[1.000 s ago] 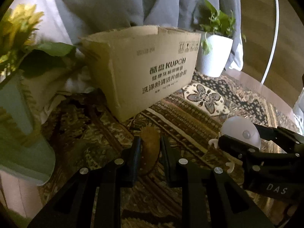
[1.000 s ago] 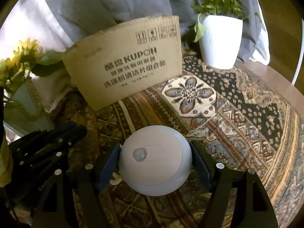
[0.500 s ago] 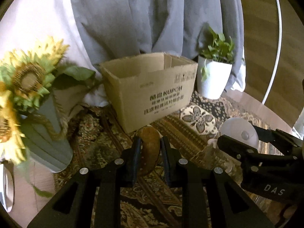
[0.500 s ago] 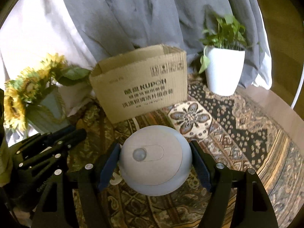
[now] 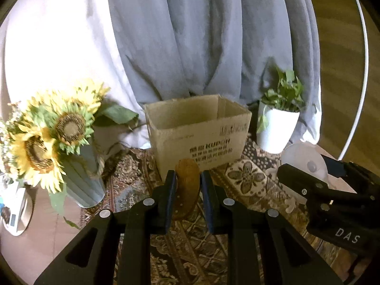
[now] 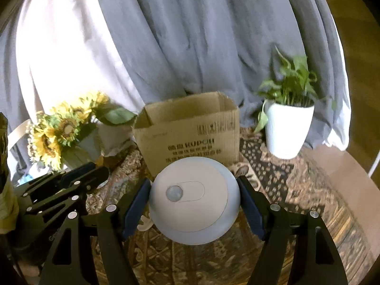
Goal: Organize rigid objects
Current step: 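Lift the white disc with the right tool while the left tool carries the wooden crescent to the box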
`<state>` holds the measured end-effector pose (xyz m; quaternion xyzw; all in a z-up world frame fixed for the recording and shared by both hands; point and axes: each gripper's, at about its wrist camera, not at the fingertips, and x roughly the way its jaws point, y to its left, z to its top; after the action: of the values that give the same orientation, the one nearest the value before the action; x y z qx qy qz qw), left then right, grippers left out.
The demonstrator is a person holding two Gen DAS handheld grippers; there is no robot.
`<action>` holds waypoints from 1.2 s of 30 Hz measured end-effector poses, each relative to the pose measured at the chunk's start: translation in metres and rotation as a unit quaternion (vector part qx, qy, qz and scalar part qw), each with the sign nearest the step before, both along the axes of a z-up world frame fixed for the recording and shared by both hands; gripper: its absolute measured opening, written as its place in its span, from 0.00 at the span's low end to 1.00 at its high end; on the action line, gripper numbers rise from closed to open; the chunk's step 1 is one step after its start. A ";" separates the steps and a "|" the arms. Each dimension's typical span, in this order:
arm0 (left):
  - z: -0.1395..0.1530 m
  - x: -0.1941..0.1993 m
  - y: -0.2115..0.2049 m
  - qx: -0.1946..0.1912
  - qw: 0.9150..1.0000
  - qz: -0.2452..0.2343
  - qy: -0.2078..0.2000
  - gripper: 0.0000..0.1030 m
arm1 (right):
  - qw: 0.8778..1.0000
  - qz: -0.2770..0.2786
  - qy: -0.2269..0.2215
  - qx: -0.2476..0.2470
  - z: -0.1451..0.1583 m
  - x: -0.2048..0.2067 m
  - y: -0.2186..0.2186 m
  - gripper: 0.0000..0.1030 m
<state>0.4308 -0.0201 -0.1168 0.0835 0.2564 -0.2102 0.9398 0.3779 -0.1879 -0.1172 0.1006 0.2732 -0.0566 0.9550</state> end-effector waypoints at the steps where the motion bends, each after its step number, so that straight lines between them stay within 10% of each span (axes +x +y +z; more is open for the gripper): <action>1: 0.002 -0.002 -0.002 0.000 1.000 0.005 -0.003 0.22 | 1.000 0.007 -0.004 -0.003 0.004 0.000 -0.005 0.72; 36: 0.070 0.021 -0.045 -0.029 0.990 0.109 -0.079 0.22 | 0.989 0.095 -0.110 -0.027 0.080 0.047 -0.063 0.72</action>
<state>0.4516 -0.0656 -0.0468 0.0443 0.1831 -0.1064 0.9763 0.4254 -0.2505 -0.0373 0.0539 0.1731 0.0384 0.9827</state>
